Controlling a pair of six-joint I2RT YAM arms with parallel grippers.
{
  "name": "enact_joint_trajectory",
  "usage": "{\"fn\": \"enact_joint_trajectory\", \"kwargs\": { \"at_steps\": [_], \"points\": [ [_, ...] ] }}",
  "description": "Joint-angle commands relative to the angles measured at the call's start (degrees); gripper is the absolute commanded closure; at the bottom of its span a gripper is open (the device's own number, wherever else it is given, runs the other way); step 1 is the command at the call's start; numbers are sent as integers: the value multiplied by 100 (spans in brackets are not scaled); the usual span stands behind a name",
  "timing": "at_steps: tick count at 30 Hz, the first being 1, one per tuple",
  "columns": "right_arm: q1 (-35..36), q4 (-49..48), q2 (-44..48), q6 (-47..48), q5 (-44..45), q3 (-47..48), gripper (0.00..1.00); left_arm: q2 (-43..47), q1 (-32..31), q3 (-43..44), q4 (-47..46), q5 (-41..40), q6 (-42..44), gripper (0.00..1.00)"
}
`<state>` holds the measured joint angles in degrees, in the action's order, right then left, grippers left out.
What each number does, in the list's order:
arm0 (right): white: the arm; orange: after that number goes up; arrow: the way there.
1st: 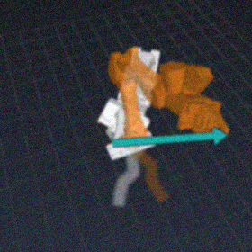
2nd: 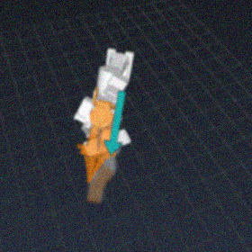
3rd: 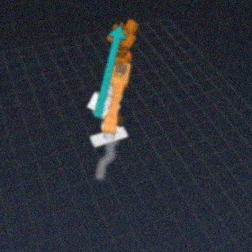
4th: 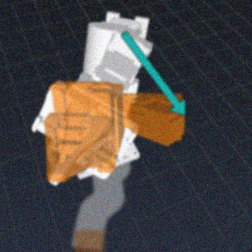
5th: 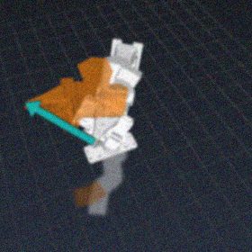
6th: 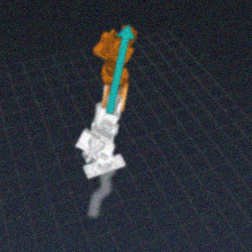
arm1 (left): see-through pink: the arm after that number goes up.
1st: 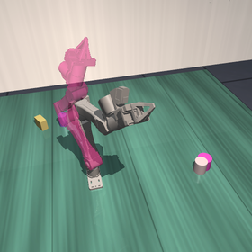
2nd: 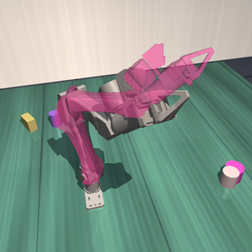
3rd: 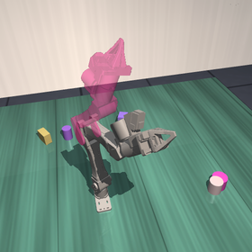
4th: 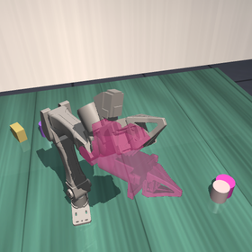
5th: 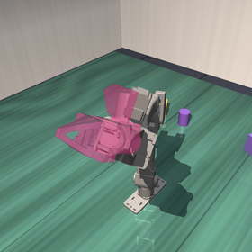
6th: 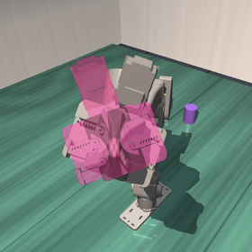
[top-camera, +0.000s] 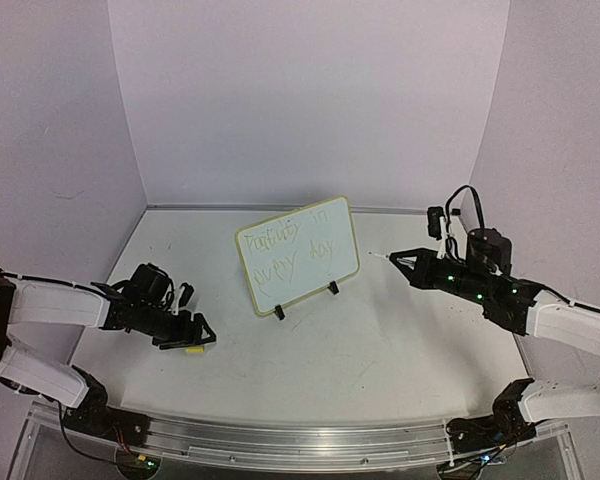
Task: Write a sentence on the whiteboard
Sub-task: Pick up the pen cap from the center of the board.
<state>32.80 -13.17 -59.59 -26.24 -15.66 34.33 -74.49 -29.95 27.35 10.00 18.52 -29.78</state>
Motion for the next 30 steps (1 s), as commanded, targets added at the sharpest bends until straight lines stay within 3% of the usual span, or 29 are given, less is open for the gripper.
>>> {"fn": "enact_joint_trajectory", "kwargs": {
  "at_steps": [1,22,30],
  "points": [
    [9,-208,0,-70,-32,-33,100,-21,-110,53,-17,216,124,21],
    [7,-230,-140,-197,-8,-84,100,201,-448,-61,524,473,-358,24],
    [7,-226,-149,-182,22,-109,100,99,-596,250,1127,52,-443,40]
  ]
}}
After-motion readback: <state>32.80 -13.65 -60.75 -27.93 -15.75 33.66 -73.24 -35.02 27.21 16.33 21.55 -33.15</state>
